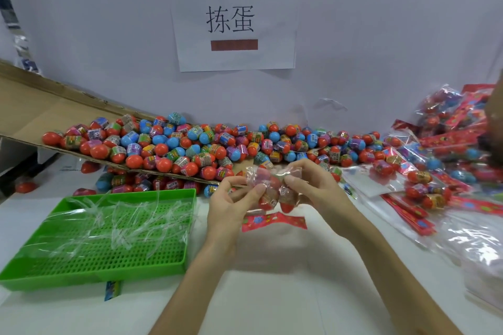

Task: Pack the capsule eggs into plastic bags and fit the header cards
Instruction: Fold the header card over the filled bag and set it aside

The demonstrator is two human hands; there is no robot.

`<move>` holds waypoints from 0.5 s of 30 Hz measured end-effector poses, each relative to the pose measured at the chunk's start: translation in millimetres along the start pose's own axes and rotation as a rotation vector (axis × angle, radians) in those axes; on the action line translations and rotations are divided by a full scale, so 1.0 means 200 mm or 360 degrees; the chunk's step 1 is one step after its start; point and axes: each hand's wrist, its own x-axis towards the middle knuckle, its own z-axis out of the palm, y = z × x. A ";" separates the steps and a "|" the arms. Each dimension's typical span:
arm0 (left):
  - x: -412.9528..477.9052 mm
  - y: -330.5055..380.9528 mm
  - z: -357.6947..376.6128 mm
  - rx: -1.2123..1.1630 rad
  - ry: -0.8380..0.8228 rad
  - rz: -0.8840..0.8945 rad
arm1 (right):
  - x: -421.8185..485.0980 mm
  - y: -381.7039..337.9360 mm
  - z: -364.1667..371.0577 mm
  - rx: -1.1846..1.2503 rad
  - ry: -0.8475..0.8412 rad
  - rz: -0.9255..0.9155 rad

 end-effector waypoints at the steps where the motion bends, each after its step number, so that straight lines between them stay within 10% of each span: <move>1: 0.00 0.00 0.00 0.0068 -0.0024 0.0015 | 0.00 -0.01 -0.04 0.0008 -0.0055 0.0032; 9: 0.05 -0.08 -0.02 0.0218 -0.0063 0.0004 | -0.07 -0.07 -0.30 -0.0272 -0.0455 0.0211; 15: 0.07 -0.09 -0.01 0.0166 0.0021 -0.0142 | -0.08 -0.13 -0.57 0.1179 0.0530 -0.0440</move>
